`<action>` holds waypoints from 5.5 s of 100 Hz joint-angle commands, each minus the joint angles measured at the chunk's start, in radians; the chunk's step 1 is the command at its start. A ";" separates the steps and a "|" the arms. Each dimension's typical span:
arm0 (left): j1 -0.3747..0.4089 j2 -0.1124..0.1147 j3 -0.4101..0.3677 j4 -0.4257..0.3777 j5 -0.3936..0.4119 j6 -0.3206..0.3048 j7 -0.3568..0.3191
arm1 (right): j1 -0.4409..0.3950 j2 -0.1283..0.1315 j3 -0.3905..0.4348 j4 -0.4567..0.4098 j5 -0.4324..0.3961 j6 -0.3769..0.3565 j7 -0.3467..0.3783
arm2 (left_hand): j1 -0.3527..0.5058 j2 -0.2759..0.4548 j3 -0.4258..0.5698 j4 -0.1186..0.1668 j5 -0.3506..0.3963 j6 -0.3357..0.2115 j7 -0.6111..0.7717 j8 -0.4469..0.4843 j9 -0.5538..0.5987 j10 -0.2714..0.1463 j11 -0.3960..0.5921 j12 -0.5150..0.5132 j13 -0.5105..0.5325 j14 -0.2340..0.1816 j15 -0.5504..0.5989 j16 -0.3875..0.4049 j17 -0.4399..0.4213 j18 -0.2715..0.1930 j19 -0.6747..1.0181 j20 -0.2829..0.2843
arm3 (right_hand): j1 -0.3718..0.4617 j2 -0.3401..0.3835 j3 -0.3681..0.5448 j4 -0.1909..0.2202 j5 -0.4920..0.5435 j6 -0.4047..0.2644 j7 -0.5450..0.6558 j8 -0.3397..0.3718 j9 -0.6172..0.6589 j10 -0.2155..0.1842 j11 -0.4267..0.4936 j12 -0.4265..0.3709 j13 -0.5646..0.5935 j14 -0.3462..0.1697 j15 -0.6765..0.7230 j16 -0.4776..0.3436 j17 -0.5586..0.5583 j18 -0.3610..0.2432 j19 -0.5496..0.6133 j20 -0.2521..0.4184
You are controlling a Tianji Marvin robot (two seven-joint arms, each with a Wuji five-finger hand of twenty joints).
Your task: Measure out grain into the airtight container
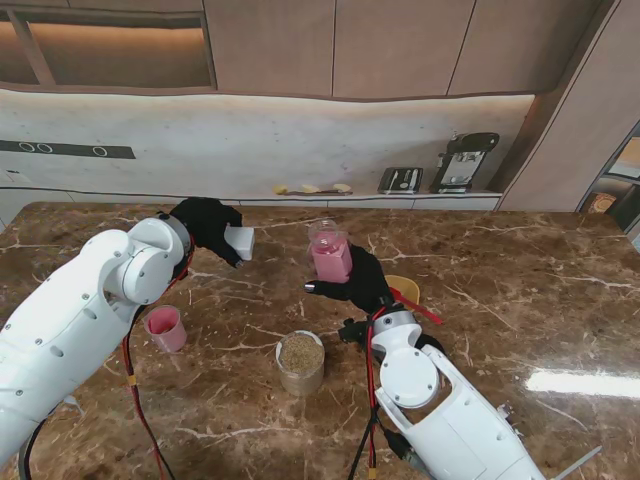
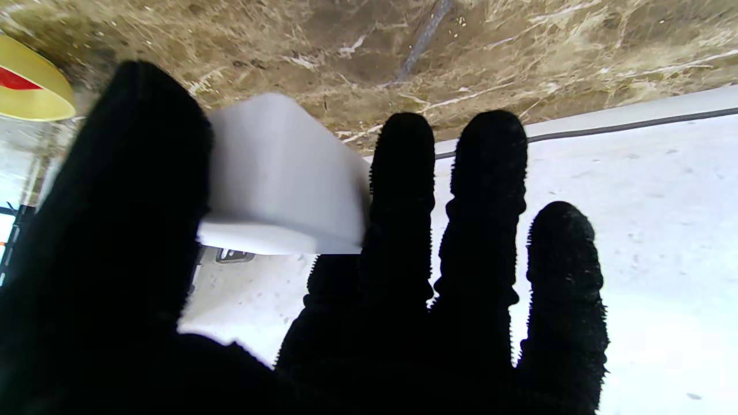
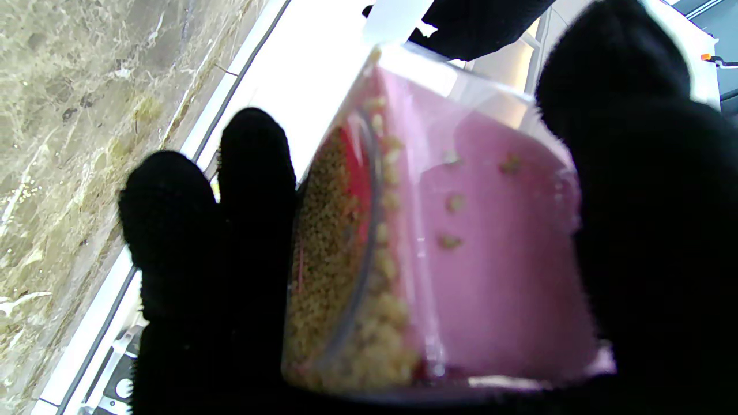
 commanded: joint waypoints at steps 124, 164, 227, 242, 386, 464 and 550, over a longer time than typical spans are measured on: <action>-0.151 -0.066 0.352 0.309 -0.098 0.147 0.197 | -0.007 -0.002 0.007 0.021 0.015 0.008 0.015 | 0.052 0.056 0.242 -0.015 0.343 -0.317 0.175 -0.147 -0.523 -0.078 -0.169 -0.086 -0.716 -0.091 -0.333 -0.047 -0.477 -0.146 -0.574 -0.107 | 0.188 0.282 0.275 -0.002 0.140 -0.211 0.178 0.021 0.126 -0.103 0.181 0.042 0.057 -0.136 0.035 -0.005 -0.012 -0.074 -0.009 0.027; -0.166 -0.074 0.413 0.327 -0.125 0.211 0.184 | -0.007 -0.001 0.011 0.021 0.013 0.005 0.015 | 0.068 0.075 0.199 -0.009 0.332 -0.339 0.154 -0.144 -0.759 -0.101 -0.222 -0.169 -1.014 -0.167 -0.487 -0.158 -0.448 -0.223 -1.294 -0.388 | 0.188 0.283 0.275 -0.002 0.139 -0.213 0.177 0.021 0.126 -0.103 0.181 0.042 0.057 -0.135 0.036 -0.005 -0.012 -0.074 -0.009 0.027; -0.184 -0.084 0.485 0.381 -0.149 0.256 0.190 | -0.011 -0.001 0.015 0.023 0.013 0.004 0.014 | 0.056 0.068 0.200 -0.009 0.307 -0.316 0.142 -0.142 -0.777 -0.085 -0.226 -0.180 -1.019 -0.157 -0.493 -0.148 -0.447 -0.228 -1.287 -0.443 | 0.188 0.284 0.275 -0.002 0.140 -0.212 0.178 0.021 0.127 -0.103 0.182 0.042 0.056 -0.134 0.037 -0.005 -0.013 -0.073 -0.010 0.027; -0.181 -0.081 0.487 0.383 -0.146 0.256 0.187 | -0.011 -0.001 0.016 0.023 0.014 0.002 0.015 | 0.054 0.065 0.189 -0.007 0.277 -0.305 0.122 -0.130 -0.786 -0.085 -0.232 -0.182 -1.018 -0.154 -0.496 -0.147 -0.447 -0.228 -1.283 -0.447 | 0.188 0.283 0.276 -0.002 0.140 -0.212 0.178 0.021 0.127 -0.104 0.182 0.042 0.056 -0.135 0.037 -0.005 -0.013 -0.073 -0.010 0.027; -0.186 -0.049 0.531 0.345 -0.116 0.263 0.079 | -0.012 -0.002 0.019 0.023 0.016 0.001 0.011 | -0.156 0.101 0.309 0.076 -0.199 -0.176 -0.126 0.134 -0.932 -0.059 -0.278 -0.172 -1.065 -0.153 -0.579 -0.144 -0.442 -0.247 -1.296 -0.521 | 0.186 0.284 0.277 -0.003 0.141 -0.213 0.178 0.021 0.127 -0.103 0.183 0.042 0.056 -0.133 0.038 -0.005 -0.014 -0.072 -0.010 0.027; -0.114 -0.048 0.397 0.297 -0.139 0.243 0.089 | -0.010 0.000 0.023 0.020 0.011 0.000 0.011 | -0.208 0.132 0.042 0.083 -0.327 -0.093 -0.432 -0.037 -0.978 -0.071 -0.307 -0.164 -1.074 -0.153 -0.617 -0.138 -0.436 -0.259 -1.300 -0.580 | 0.186 0.284 0.277 -0.003 0.141 -0.211 0.178 0.021 0.128 -0.103 0.184 0.042 0.056 -0.133 0.039 -0.006 -0.014 -0.072 -0.010 0.027; 0.208 -0.060 -0.042 -0.190 -0.089 0.182 0.213 | -0.038 0.007 0.051 -0.004 0.008 -0.039 0.015 | -0.083 0.218 -0.270 0.141 -0.224 -0.046 -0.445 -0.043 -0.910 -0.042 -0.306 -0.198 -0.909 -0.119 -0.537 -0.209 -0.420 -0.300 -0.583 -0.137 | 0.185 0.283 0.279 -0.003 0.141 -0.214 0.177 0.020 0.127 -0.104 0.180 0.039 0.055 -0.134 0.036 -0.007 -0.014 -0.072 -0.010 0.027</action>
